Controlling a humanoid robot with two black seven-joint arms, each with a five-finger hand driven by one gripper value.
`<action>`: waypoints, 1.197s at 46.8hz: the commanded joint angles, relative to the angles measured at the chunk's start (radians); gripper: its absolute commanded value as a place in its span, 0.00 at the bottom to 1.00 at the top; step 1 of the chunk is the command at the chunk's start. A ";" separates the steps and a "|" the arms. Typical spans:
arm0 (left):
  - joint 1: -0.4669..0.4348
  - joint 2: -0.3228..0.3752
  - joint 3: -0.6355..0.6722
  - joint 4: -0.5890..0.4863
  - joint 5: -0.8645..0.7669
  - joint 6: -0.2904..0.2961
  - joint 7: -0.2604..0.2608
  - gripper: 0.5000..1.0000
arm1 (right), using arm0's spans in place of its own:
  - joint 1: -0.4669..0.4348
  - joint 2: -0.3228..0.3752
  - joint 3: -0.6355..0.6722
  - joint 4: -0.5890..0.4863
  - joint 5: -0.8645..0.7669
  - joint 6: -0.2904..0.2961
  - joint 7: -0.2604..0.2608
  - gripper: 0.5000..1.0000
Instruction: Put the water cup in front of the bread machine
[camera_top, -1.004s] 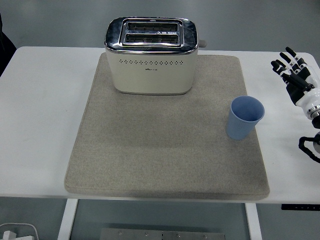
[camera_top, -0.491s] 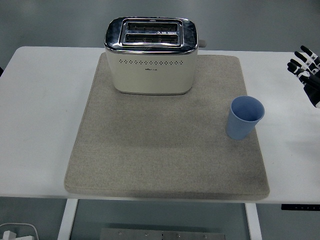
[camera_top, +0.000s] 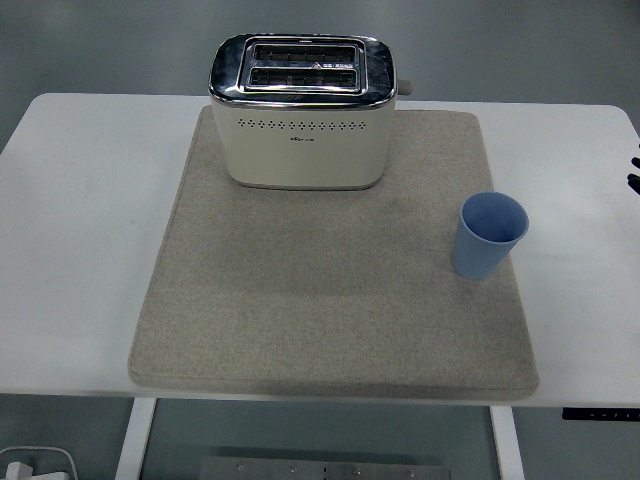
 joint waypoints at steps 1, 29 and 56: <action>0.000 0.000 0.000 0.000 0.000 0.000 0.000 0.99 | -0.035 -0.024 0.000 0.030 -0.002 0.001 0.034 0.85; 0.000 0.000 0.000 0.000 0.000 0.000 0.000 0.99 | -0.201 -0.064 -0.020 0.079 -0.089 -0.007 0.048 0.84; 0.000 0.000 0.000 0.000 0.000 0.000 0.000 0.99 | -0.070 -0.153 0.006 0.147 0.105 -0.004 0.048 0.84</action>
